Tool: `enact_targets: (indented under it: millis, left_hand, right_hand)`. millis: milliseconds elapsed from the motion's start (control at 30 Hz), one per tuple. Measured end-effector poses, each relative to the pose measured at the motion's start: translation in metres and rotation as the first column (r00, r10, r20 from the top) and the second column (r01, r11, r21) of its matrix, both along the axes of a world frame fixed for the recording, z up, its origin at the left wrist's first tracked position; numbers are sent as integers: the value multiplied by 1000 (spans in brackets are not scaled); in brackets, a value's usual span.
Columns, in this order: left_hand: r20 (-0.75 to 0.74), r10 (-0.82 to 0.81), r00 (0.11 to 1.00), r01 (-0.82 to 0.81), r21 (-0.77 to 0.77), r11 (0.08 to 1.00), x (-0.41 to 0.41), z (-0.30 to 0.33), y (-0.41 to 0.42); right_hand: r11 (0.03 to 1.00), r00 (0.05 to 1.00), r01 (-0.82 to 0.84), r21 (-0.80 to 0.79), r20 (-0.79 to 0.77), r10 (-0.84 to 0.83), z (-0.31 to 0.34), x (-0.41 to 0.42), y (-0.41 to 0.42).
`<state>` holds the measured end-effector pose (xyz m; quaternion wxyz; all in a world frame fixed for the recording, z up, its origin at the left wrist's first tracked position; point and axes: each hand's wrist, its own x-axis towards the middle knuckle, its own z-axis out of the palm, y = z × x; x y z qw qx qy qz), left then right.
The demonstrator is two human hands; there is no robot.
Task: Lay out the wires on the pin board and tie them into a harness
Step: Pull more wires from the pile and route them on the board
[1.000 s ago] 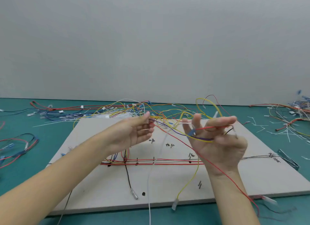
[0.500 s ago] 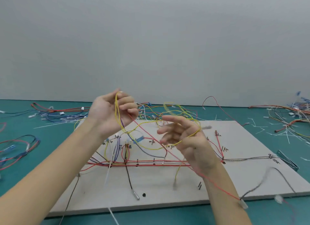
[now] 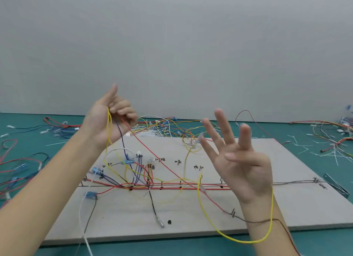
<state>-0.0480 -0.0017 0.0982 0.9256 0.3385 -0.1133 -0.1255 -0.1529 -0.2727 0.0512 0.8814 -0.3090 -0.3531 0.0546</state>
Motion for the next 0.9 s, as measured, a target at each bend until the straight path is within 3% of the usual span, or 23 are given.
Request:
enact_targets:
  millis: [67, 167, 200, 267, 333, 400, 467, 667, 767, 900]
  left_hand:
    - [-31, 39, 999, -36, 89, 995, 1, -6, -7]
    - [-40, 30, 999, -22, 189, 982, -2, -9, -17]
    - [-42, 12, 999, -4, 190, 982, -4, -8, -19]
    - [-43, -30, 999, 37, 166, 985, -10, -4, -25]
    - [-36, -71, 997, 75, 148, 986, -19, 2, -30]
    - [-10, -132, 991, 131, 163, 978, -30, 7, -36]
    - [55, -199, 978, 181, 241, 953, -40, 9, -41]
    - [173, -305, 937, 214, 405, 889, -62, 9, -57]
    - [178, -344, 922, 234, 452, 861, -66, 6, -63]
    - [194, -265, 945, 132, 515, 847, -61, 4, -63]
  right_hand:
    - [969, 968, -244, 43, 67, 241, 2, -4, 4]
    - [949, 956, -281, -145, 50, 291, 2, -6, 10]
    - [958, 979, -205, -201, -32, 203, 2, -5, 12]
    - [934, 965, 104, -341, -192, -178, 1, 0, 17]
    - [738, 824, 406, -539, -132, -550, -3, 6, 23]
    - [577, 763, 492, -652, 5, -646, -5, 6, 33]
    - [520, 788, 489, -701, 99, -607, -7, 4, 44]
    - [595, 924, 301, -745, 75, -374, -13, -2, 72]
    - [643, 935, 282, -712, 53, -351, -15, -3, 77]
    - [734, 953, 183, -654, -65, -295, -13, -4, 73]
